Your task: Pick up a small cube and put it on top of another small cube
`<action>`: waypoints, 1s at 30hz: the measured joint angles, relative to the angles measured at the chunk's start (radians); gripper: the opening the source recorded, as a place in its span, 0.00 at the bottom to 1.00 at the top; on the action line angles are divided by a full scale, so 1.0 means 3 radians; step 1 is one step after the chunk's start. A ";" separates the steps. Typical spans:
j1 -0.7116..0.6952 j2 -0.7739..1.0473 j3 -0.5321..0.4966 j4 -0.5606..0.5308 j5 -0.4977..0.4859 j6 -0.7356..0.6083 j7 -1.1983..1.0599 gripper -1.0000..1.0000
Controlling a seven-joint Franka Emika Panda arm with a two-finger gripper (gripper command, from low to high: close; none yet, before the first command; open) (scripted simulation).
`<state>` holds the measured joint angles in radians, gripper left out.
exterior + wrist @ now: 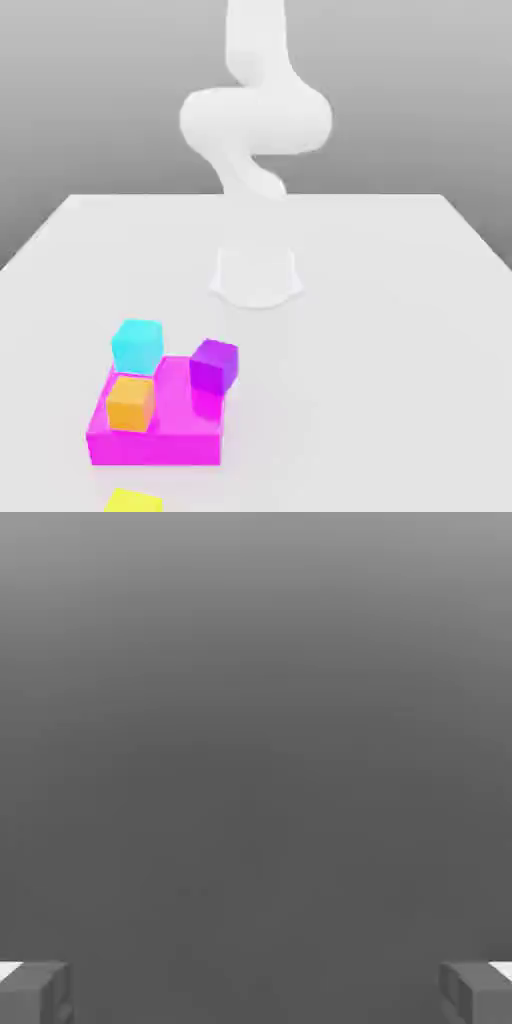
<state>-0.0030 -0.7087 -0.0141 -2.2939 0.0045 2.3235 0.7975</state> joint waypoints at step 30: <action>-0.0328 0.3645 -0.0394 0.0251 0.0333 0.0962 -0.0215 0.50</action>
<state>-0.1015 0.3847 -0.1324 -2.2185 0.1044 2.6121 0.7330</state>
